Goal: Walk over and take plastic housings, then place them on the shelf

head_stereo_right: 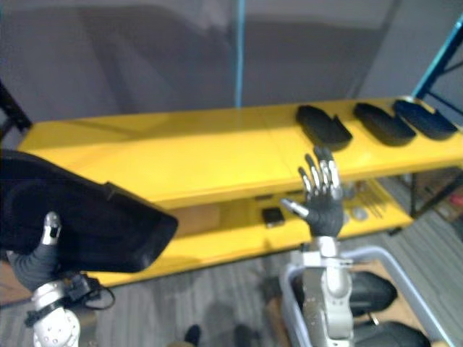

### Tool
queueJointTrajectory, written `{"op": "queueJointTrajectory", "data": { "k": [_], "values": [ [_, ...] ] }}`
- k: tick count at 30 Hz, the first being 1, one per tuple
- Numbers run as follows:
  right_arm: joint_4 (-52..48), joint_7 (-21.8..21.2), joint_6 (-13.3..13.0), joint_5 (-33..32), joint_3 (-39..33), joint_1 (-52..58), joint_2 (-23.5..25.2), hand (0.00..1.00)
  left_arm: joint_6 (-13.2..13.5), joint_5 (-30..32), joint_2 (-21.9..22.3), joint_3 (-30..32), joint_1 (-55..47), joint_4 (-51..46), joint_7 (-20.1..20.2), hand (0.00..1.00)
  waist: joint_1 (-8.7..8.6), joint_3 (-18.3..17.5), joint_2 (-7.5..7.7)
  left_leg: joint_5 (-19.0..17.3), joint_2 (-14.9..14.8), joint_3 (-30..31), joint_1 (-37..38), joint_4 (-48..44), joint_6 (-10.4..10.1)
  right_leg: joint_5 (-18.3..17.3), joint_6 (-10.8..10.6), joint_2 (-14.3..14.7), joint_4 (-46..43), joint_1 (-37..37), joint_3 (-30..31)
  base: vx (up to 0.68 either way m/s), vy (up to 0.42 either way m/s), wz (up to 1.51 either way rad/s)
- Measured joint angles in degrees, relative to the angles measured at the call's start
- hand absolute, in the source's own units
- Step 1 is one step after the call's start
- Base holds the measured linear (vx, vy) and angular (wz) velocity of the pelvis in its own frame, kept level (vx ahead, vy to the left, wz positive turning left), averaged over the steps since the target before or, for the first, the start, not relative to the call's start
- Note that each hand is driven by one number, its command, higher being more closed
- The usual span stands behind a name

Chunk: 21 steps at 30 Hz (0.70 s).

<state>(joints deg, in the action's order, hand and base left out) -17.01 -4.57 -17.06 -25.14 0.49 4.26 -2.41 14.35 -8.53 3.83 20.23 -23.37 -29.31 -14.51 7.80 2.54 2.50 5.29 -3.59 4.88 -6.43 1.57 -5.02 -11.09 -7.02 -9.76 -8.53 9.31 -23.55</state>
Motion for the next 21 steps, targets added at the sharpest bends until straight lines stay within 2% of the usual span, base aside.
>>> {"op": "queueJointTrajectory", "data": {
  "k": [2, 3, 4, 8, 13, 15, 18, 19, 21],
  "values": [
    [0.14, 1.28, -0.1, 0.08, -0.75, -0.02, -0.29, 0.0, -0.04, -0.02, 0.0, 0.47, -0.69, 0.0, 1.77, 1.0, -0.07, -0.46, -0.08, 0.87, -0.36, -5.66, -1.4, -0.87, 1.88, 0.0, -0.11, -0.81, 0.33, 1.5, -4.6, 0.06, 0.014, 1.01],
    [0.25, 1.73, -0.1, 0.13, -0.89, -0.04, -0.45, 0.0, -0.04, -0.02, 0.01, 0.59, -0.8, 0.01, 2.34, 1.0, -0.08, -0.46, -0.47, 1.74, -0.21, -5.83, -1.86, -1.15, 2.25, 0.01, -0.11, -0.92, 0.09, 1.73, -5.12, 0.05, 0.083, 0.81],
    [0.91, 2.27, -0.09, 0.16, -0.96, -0.06, -0.43, 0.0, -0.04, -0.04, 0.01, 1.28, -1.15, 0.0, 3.29, 1.0, 0.76, -0.18, -1.19, 2.67, 0.3, -5.61, -1.89, -1.0, 1.76, 0.0, -0.09, -1.29, -0.31, 2.04, -5.04, 0.04, 0.1, 0.47],
    [2.61, 2.68, 0.0, 1.06, -0.3, -0.34, 0.93, 0.0, 0.0, -0.49, 0.04, 3.97, -1.71, 0.02, 4.52, 1.0, 2.07, -0.27, -1.0, 2.88, 1.39, -5.65, -1.59, -0.04, 2.05, -0.03, -0.04, -2.61, -1.14, 2.23, -4.57, 0.06, 0.082, 0.2],
    [2.63, 4.62, -0.09, 1.7, -1.1, -0.41, 1.07, 0.0, 0.17, -0.53, 0.05, 4.35, -1.84, 0.21, 5.91, 1.0, 2.05, 0.1, -0.27, 2.77, 1.99, -7.64, -0.39, 1.24, 1.93, -0.02, -0.03, -3.59, -1.77, 1.84, -3.02, 0.02, 0.034, -0.1],
    [2.62, 4.88, -0.17, 1.7, -1.62, -0.4, 1.03, 0.0, 0.67, -0.55, 0.03, 4.29, -1.71, 0.74, 6.41, 1.0, 1.3, 0.28, 0.03, 2.76, 2.0, -8.6, 0.54, 2.18, 1.91, -0.01, -0.02, -3.99, -2.38, 1.82, -3.0, 0.0, 0.008, -0.05],
    [2.63, 5.0, -0.36, 1.71, -4.68, 0.13, 0.87, 0.0, 1.21, -0.54, -0.32, 2.89, 0.54, 4.24, 7.38, 1.0, 0.48, 0.43, -0.08, 2.65, 1.91, -8.94, 0.6, 3.09, 1.87, 0.13, 0.3, -5.99, -11.3, -2.03, -2.3, -0.03, 0.078, 0.08],
    [2.62, 4.98, -0.6, 1.71, -5.85, 0.59, 0.89, 0.0, 1.48, -0.54, -0.98, 2.01, 1.52, 5.55, 7.45, 1.0, 0.26, 0.76, 0.5, 2.4, 1.92, -10.08, 0.97, 2.7, 1.83, 0.3, 0.57, -7.28, -15.46, -4.12, -0.73, -0.03, 0.16, 0.07],
    [2.68, 4.83, -0.63, 1.72, -6.58, 1.07, 1.07, 0.0, 1.61, -0.43, -1.94, 1.5, 2.03, 6.33, 7.45, 1.0, -0.37, 2.05, 0.9, 2.37, 2.15, -10.41, 1.52, 1.58, 2.13, 1.58, 2.53, -8.64, -24.21, -7.5, 3.58, -0.04, 0.162, 0.13]
  ]
}}
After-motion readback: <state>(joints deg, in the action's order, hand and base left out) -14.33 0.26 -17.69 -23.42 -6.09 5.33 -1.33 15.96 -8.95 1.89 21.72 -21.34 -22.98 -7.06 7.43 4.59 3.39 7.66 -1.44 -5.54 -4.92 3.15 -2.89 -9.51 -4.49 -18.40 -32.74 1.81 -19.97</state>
